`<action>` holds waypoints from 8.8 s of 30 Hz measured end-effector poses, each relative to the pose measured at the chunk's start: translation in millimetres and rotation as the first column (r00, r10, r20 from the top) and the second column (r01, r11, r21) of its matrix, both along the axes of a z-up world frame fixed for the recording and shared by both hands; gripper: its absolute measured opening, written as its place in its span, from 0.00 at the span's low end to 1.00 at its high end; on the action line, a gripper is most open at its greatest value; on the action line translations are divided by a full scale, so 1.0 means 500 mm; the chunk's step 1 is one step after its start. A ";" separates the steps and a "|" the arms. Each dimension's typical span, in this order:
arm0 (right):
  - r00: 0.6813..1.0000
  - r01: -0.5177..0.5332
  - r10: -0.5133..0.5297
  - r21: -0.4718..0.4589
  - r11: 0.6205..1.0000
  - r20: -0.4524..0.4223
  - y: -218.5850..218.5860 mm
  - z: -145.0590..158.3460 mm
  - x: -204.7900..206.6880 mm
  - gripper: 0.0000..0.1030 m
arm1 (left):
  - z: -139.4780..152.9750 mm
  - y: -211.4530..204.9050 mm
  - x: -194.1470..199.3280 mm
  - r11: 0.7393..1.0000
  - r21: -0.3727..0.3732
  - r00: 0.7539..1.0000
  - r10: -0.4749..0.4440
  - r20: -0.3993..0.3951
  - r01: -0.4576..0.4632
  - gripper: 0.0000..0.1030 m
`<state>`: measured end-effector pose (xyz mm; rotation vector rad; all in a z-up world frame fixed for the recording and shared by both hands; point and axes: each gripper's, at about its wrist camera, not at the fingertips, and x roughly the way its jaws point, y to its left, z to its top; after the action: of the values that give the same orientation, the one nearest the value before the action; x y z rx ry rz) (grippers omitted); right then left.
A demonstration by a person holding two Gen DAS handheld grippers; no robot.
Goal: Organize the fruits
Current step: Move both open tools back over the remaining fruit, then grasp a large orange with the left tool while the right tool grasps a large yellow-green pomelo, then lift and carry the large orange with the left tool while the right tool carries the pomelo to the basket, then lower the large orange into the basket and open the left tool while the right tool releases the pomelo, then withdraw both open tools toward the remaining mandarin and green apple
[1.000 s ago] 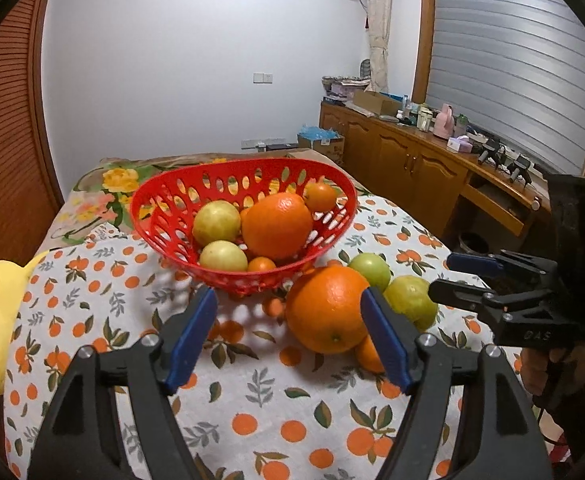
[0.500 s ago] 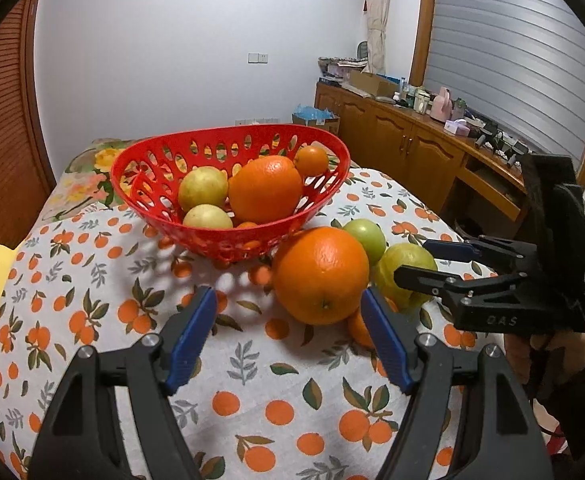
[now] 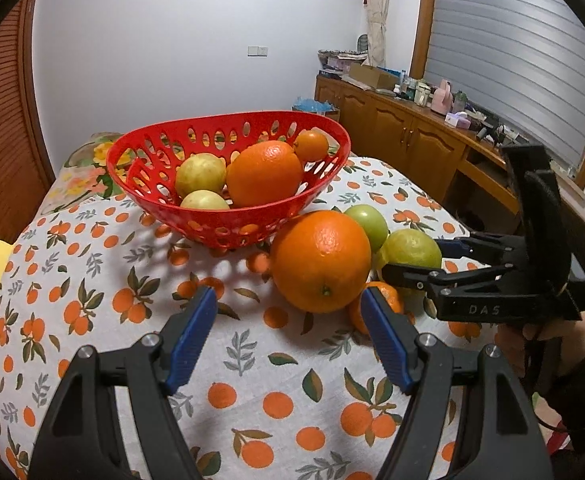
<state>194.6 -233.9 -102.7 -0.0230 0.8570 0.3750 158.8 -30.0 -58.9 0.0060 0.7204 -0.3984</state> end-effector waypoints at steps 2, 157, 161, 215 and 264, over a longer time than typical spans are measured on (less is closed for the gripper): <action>1.000 0.002 -0.002 0.013 1.000 -0.007 -0.002 -0.001 0.002 0.68 | -0.004 -0.001 0.003 1.000 0.000 1.000 0.000 -0.006 0.000 0.72; 0.970 -0.149 0.133 0.067 0.987 0.205 0.113 0.193 0.169 0.65 | 0.029 0.051 0.268 0.996 0.068 0.997 0.063 -0.046 -0.059 0.78; 0.970 -0.145 0.128 0.069 0.987 0.207 0.112 0.193 0.164 0.65 | 0.028 0.050 0.263 0.996 0.063 0.997 0.071 -0.038 -0.068 0.78; 0.973 -0.207 0.214 -0.088 0.974 0.085 0.239 0.145 0.304 0.65 | 0.051 0.262 0.240 0.963 -0.008 0.962 0.271 0.042 -0.271 0.80; 0.959 -0.042 0.025 0.054 0.998 0.282 -0.022 0.176 -0.040 0.96 | 0.066 0.068 0.015 0.991 -0.054 0.989 0.127 0.076 -0.123 0.80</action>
<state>174.9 -245.0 -14.7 -0.0345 0.5639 0.4179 166.3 4.0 -26.0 -0.0688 0.6287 -0.2935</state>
